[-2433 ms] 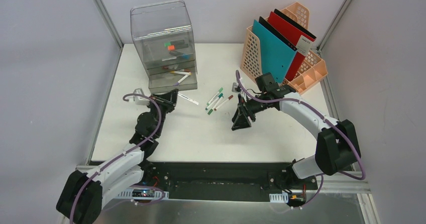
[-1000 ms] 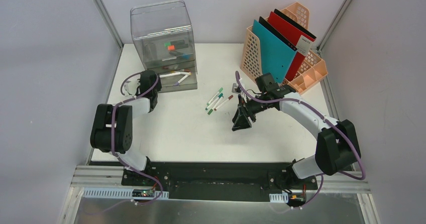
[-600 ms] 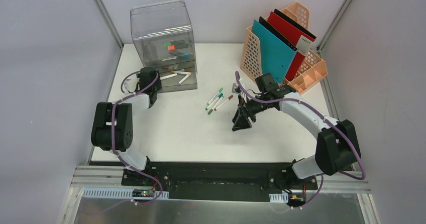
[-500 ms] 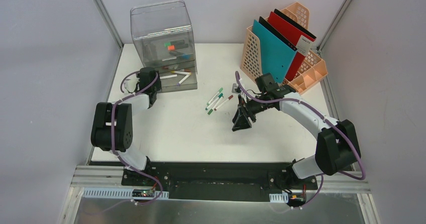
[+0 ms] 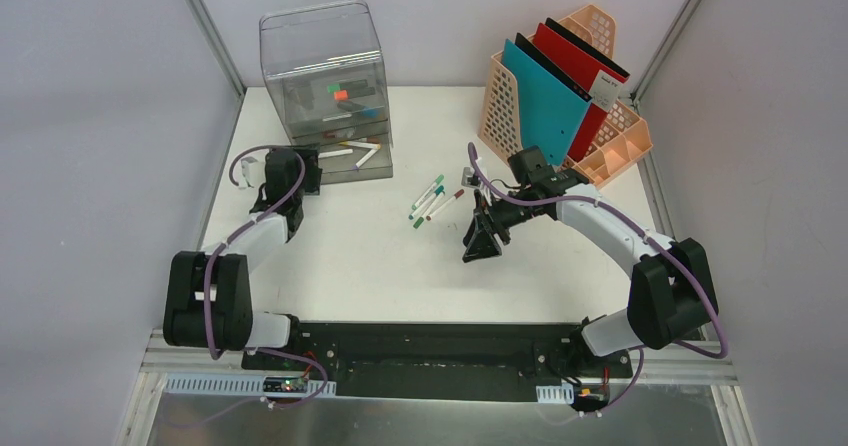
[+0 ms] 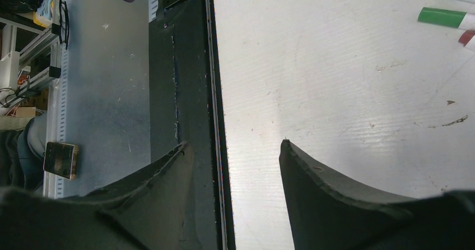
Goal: Organize the desk
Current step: Place the stationery in the drawer.
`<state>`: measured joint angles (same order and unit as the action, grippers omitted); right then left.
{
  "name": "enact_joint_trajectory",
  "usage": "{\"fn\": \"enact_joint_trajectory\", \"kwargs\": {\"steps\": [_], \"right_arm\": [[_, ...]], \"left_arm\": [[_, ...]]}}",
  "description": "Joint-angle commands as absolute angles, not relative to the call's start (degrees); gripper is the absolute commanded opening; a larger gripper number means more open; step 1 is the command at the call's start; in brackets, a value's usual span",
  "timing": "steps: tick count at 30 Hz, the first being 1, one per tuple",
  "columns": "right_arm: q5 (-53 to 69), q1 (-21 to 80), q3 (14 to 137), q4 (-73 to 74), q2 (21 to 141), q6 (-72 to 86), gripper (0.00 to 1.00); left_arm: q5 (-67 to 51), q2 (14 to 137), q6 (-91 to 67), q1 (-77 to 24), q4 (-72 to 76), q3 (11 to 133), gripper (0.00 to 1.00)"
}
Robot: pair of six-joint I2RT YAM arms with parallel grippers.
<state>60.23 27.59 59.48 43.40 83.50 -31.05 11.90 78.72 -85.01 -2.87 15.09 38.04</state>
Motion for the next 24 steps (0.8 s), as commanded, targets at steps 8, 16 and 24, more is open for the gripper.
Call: {"fn": "enact_joint_trajectory", "kwargs": {"steps": [8,16,24], "right_arm": [[59.8,27.7,62.1,43.9,81.3,-33.3,0.61],[59.4,27.7,62.5,44.5,81.7,-33.8,0.61],[58.3,27.6,62.9,45.5,81.7,-34.8,0.61]], "left_arm": [[-4.0,68.4,-77.1,-2.4,19.8,29.9,0.69],[-12.2,61.1,-69.8,-2.3,18.9,25.8,0.73],[-21.4,60.8,-65.1,-2.3,31.7,20.1,0.77]]}}
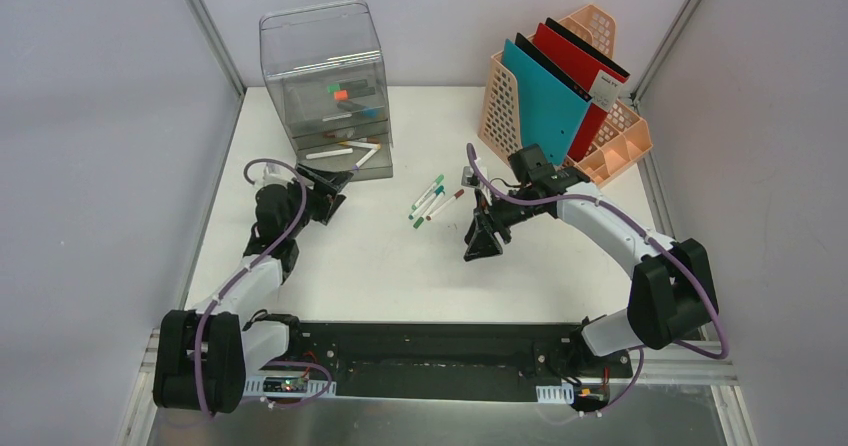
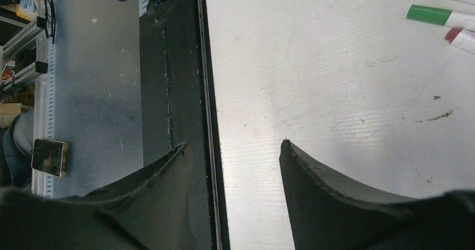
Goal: Organize the desk
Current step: Pick up the stationery from the center of the board.
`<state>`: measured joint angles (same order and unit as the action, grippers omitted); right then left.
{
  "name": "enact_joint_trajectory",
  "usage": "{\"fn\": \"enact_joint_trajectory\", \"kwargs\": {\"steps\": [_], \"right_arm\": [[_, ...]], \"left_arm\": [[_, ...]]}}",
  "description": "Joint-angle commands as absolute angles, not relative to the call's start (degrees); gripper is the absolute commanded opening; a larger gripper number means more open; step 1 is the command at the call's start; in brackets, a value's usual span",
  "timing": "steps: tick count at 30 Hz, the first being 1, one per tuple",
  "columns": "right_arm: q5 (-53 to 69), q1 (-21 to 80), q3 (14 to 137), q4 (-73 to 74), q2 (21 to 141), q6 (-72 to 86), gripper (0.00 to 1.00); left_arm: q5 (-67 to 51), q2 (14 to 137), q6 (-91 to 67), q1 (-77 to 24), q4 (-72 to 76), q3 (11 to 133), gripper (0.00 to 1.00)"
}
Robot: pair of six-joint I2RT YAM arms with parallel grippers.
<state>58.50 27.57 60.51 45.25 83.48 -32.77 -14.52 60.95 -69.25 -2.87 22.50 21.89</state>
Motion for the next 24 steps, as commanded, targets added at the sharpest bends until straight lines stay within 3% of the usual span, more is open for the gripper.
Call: {"fn": "enact_joint_trajectory", "kwargs": {"steps": [1,14,19,24], "right_arm": [[58.3,27.6,63.0,45.5,81.7,-34.8,0.61],[58.3,27.6,63.0,46.0,81.9,-35.2,0.61],[58.3,27.6,63.0,45.9,82.1,-35.2,0.61],[58.2,27.6,63.0,46.0,82.1,-35.3,0.61]], "left_arm": [[-22.8,61.2,-64.6,-2.3,32.9,19.7,0.78],[-40.3,77.6,-62.4,-2.4,51.0,21.1,0.91],[-46.9,90.3,-66.7,-3.4,65.3,23.5,0.88],[-49.1,98.8,-66.0,-6.6,66.1,28.5,0.89]]}}
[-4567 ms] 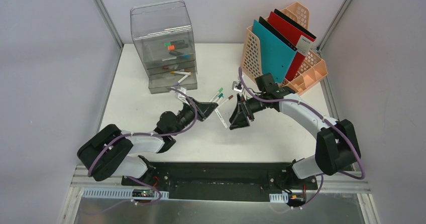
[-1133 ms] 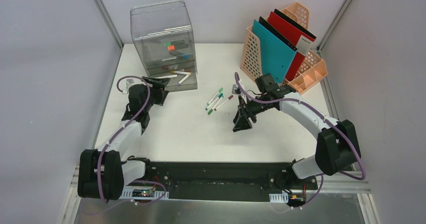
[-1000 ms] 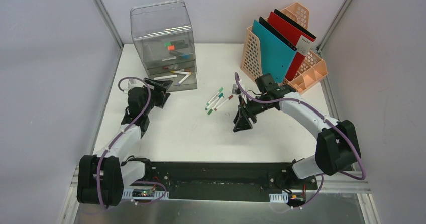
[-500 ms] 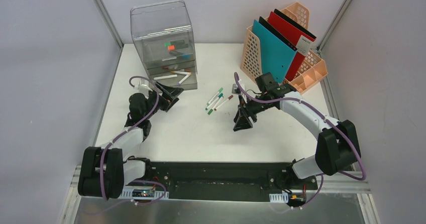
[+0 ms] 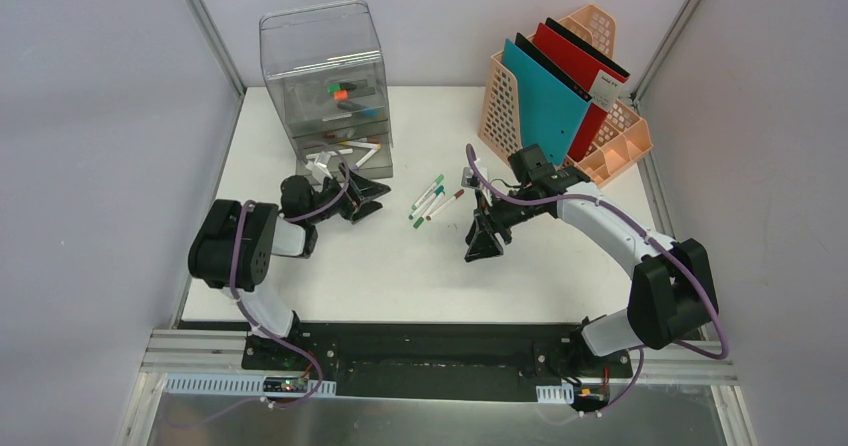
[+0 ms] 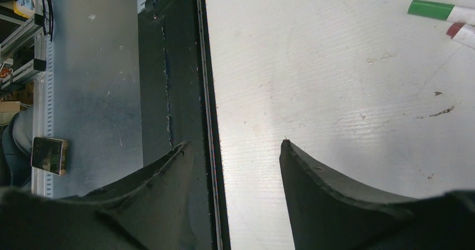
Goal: Organize the desk
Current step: Pick up the stationery from the center of the board.
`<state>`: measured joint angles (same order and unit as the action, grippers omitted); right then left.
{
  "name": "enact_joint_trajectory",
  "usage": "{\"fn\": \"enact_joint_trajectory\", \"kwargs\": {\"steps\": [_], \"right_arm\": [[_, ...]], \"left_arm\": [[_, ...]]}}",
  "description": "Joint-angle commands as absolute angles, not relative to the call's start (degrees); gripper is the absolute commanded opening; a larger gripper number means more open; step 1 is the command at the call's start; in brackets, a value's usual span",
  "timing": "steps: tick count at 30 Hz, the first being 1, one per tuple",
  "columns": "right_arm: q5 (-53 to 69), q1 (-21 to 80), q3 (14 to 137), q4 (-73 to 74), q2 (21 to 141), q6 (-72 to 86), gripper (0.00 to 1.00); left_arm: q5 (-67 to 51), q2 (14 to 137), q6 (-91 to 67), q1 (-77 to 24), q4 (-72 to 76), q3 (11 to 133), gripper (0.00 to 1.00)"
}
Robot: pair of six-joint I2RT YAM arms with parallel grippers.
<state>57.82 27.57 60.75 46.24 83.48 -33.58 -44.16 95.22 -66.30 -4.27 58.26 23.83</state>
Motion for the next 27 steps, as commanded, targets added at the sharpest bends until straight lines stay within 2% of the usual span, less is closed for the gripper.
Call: {"fn": "enact_joint_trajectory", "kwargs": {"steps": [1,6,9,12,14,19,27], "right_arm": [[58.2,27.6,63.0,46.0,82.1,-35.3,0.61],[58.2,27.6,63.0,46.1,82.2,-35.4,0.61],[58.1,27.6,63.0,46.1,82.1,-35.5,0.61],[58.1,27.6,63.0,46.1,82.1,-35.5,0.61],[58.1,27.6,63.0,46.2,82.1,-35.6,0.61],[58.2,27.6,63.0,46.2,81.8,-35.6,0.61],[58.3,27.6,63.0,46.3,81.7,-35.7,0.61]], "left_arm": [[-49.2,99.8,-65.1,-7.5,64.6,29.8,0.90],[-45.1,99.2,-54.3,-11.9,48.6,36.4,0.92],[-38.0,95.8,-42.3,-15.2,28.5,42.9,0.92],[-26.1,93.9,-30.0,-19.7,8.1,51.1,0.91],[-21.5,94.6,-25.2,-21.6,1.0,55.6,0.82],[-20.9,100.8,-19.8,-23.2,-11.3,65.8,0.60],[-8.6,106.3,-10.7,-29.7,-21.6,76.7,0.51]]}}
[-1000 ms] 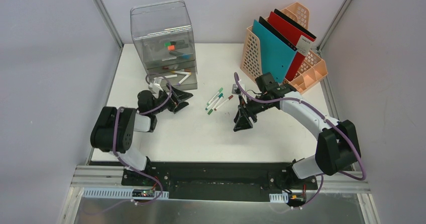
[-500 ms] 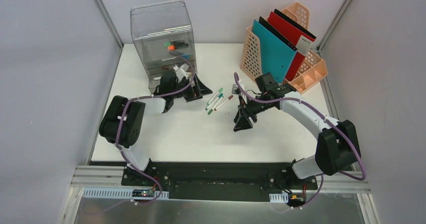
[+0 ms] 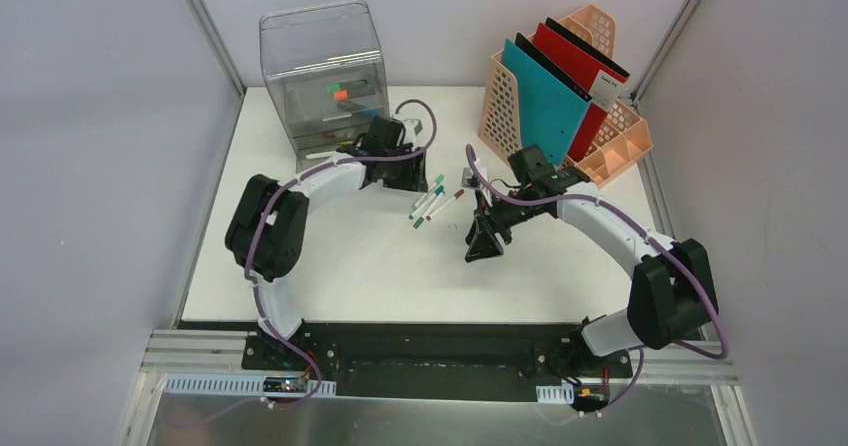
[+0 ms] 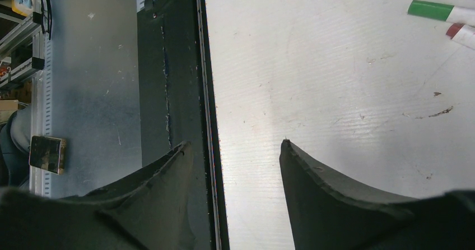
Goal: Organize the desk
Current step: Pick up the stationery from the center of the board.
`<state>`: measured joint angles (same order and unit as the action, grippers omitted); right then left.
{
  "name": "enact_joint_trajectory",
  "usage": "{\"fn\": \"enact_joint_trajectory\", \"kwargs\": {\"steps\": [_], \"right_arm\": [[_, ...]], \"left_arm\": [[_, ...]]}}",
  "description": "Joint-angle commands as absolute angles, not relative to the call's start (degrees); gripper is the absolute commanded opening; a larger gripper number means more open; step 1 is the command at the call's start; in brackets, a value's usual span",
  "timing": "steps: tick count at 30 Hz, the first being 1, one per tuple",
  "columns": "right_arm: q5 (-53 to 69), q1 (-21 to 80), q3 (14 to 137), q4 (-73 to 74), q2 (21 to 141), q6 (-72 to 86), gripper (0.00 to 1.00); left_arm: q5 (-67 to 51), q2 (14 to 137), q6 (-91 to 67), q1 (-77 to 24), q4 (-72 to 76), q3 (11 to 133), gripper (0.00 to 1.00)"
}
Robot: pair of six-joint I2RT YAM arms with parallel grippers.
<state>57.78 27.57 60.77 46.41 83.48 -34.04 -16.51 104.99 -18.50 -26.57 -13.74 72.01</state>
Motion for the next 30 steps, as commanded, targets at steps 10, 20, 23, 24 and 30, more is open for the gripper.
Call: {"fn": "enact_joint_trajectory", "kwargs": {"steps": [10,20,23,24,30], "right_arm": [[58.4,27.6,62.9,46.3,81.8,-35.8,0.61],[58.5,27.6,62.9,46.4,81.7,-35.9,0.61],[58.5,27.6,62.9,46.4,81.7,-35.9,0.61],[58.4,27.6,62.9,46.4,81.8,-35.9,0.61],[58.5,27.7,62.9,46.4,81.8,-35.9,0.61]], "left_arm": [[-4.1,113.4,-4.8,-32.4,-27.2,86.2,0.36],[-3.7,116.9,-3.2,-32.8,-29.4,90.2,0.25],[-4.6,117.2,-3.4,-32.8,-29.4,90.5,0.25],[-4.7,117.3,-3.4,-32.8,-29.4,90.5,0.25],[-5.4,117.9,-3.2,-32.8,-29.4,90.8,0.25]]}}
